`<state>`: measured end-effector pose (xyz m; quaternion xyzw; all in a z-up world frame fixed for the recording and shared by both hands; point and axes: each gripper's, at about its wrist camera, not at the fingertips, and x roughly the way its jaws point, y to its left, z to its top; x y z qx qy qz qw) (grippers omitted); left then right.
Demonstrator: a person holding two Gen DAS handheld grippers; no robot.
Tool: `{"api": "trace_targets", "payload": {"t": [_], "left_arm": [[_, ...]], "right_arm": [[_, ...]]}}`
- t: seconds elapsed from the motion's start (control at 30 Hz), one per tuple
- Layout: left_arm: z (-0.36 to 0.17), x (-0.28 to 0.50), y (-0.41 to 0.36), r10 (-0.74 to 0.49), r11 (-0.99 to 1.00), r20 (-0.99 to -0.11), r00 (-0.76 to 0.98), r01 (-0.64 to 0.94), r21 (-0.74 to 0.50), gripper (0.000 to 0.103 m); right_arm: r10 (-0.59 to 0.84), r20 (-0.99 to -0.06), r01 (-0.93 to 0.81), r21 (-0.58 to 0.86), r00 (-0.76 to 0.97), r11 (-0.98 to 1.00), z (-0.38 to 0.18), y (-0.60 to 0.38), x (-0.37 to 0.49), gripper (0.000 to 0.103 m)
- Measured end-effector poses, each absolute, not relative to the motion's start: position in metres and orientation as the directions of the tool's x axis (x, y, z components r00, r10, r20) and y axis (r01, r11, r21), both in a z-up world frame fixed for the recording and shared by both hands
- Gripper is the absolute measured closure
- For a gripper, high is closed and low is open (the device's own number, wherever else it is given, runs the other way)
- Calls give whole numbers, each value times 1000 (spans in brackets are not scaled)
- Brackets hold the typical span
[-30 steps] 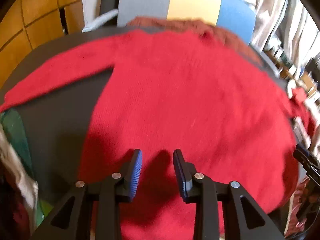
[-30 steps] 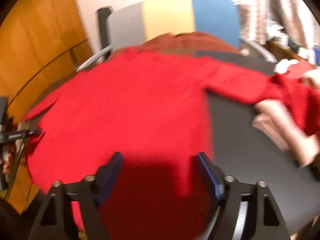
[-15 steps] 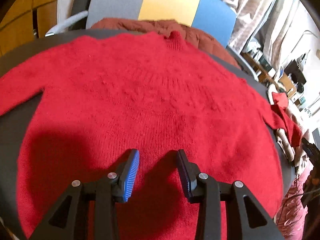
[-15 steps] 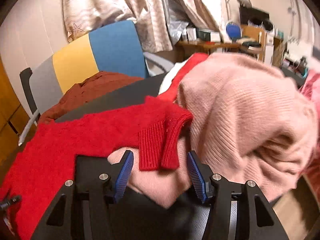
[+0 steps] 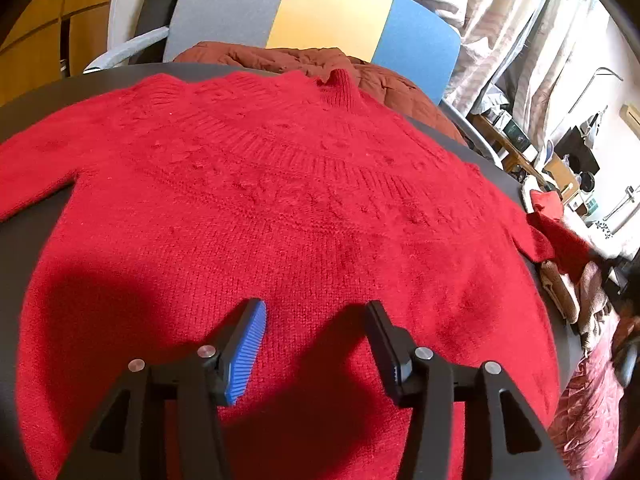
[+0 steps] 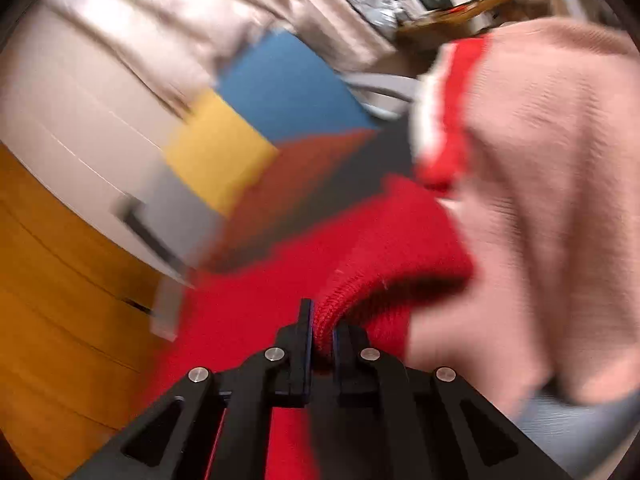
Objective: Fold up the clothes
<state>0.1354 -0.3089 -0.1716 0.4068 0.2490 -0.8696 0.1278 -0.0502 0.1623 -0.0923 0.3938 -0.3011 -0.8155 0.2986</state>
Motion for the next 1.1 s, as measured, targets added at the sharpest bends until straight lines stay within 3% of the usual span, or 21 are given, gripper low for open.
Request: {"api": "trace_targets", "payload": {"t": [0.17, 0.27, 0.43, 0.53, 0.63, 0.67, 0.73, 0.97, 1.1], "left_arm": [[-174, 140, -317, 16, -816, -745, -667, 422, -395, 50], [-176, 144, -327, 60, -770, -718, -694, 426, -476, 50], [-181, 149, -344, 126, -693, -677, -725, 424, -583, 55], [-182, 151, -347, 138, -676, -666, -733, 421, -605, 57], [-184, 153, -350, 151, -658, -654, -741, 419, -626, 57], [-184, 153, -351, 155, -652, -650, -744, 418, -633, 57], [-185, 154, -353, 163, -640, -643, -748, 416, -646, 58], [-184, 149, -363, 221, -575, -633, -742, 425, -699, 61], [-178, 137, -367, 272, -520, -595, -756, 404, -752, 61]], "right_arm": [[-858, -185, 316, 875, -480, -366, -61, 115, -54, 95], [-893, -92, 324, 911, -440, -254, -54, 70, -57, 95], [-942, -39, 322, 934, -333, -153, -61, -24, -47, 95], [-973, -87, 348, 924, -214, -159, -76, -87, -30, 94], [-975, -197, 386, 896, -102, -222, -97, -140, -12, 85], [-967, -248, 404, 880, -56, -249, -108, -154, -2, 79], [-949, -315, 429, 855, -19, -292, -124, -159, 5, 48], [-856, -517, 591, 687, -12, -423, -155, -110, 26, 40], [-684, -694, 704, 371, -222, -605, -167, -84, 41, 40]]}}
